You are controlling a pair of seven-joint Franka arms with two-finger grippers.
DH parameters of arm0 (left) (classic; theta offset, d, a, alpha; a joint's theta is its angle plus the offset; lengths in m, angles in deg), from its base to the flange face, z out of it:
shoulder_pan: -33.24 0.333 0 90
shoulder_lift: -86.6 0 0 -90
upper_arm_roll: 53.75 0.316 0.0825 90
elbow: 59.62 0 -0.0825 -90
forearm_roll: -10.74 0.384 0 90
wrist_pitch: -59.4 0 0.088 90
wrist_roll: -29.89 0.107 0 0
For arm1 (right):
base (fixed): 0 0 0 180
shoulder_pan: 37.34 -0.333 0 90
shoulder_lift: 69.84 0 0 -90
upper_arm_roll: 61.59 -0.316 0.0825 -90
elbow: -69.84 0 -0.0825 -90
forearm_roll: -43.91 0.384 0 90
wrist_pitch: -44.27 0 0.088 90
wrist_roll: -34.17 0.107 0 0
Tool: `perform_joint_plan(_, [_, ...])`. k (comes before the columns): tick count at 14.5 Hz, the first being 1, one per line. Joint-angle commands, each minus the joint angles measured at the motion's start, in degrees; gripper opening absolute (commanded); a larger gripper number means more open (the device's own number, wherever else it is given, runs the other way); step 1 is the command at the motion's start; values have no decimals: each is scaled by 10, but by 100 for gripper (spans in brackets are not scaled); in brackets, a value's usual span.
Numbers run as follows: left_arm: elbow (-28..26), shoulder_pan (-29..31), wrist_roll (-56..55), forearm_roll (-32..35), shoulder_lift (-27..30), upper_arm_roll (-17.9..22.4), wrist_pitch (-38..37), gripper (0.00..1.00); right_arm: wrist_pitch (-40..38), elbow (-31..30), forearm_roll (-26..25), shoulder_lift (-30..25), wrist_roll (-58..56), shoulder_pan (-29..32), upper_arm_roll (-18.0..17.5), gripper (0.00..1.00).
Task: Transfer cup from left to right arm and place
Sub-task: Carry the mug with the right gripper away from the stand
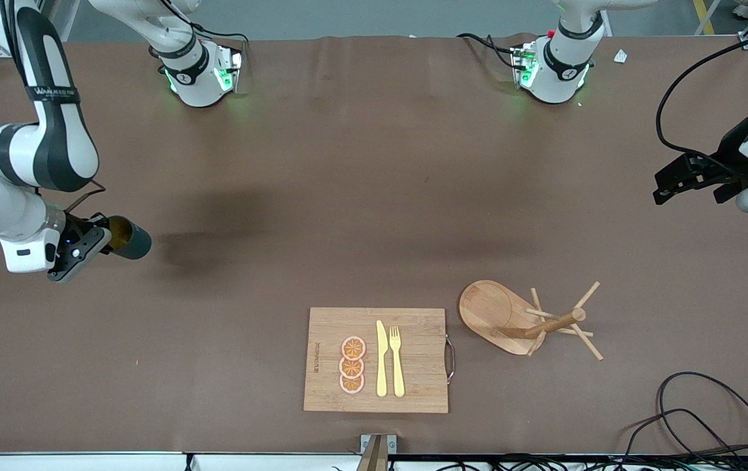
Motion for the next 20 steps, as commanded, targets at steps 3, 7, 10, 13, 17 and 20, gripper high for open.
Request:
perform_joint_plan(3, [3,4,-3,-11,6,-1,-7,100,57,-20,-8,28,-173,36,-12,0])
perform_joint_plan(7, [28,-1,0,-14,-2,-1,-6,100,95,-55,-7,33,-217,34,-14,0])
perform_joint_plan(10, [26,-1,1,-19,-2,-4,-11,100,150,-96,-3,31,-217,34,-16,0])
perform_joint_plan(13, [25,-7,-4,-20,-6,-11,-25,100,167,-108,0,32,-216,33,-17,0])
perform_joint_plan(17, [24,-1,0,-18,-17,-14,-45,100,172,-109,0,32,-219,32,-22,0])
perform_joint_plan(20, [26,0,4,-10,-17,-14,-45,100,173,-110,0,33,-219,32,-26,0])
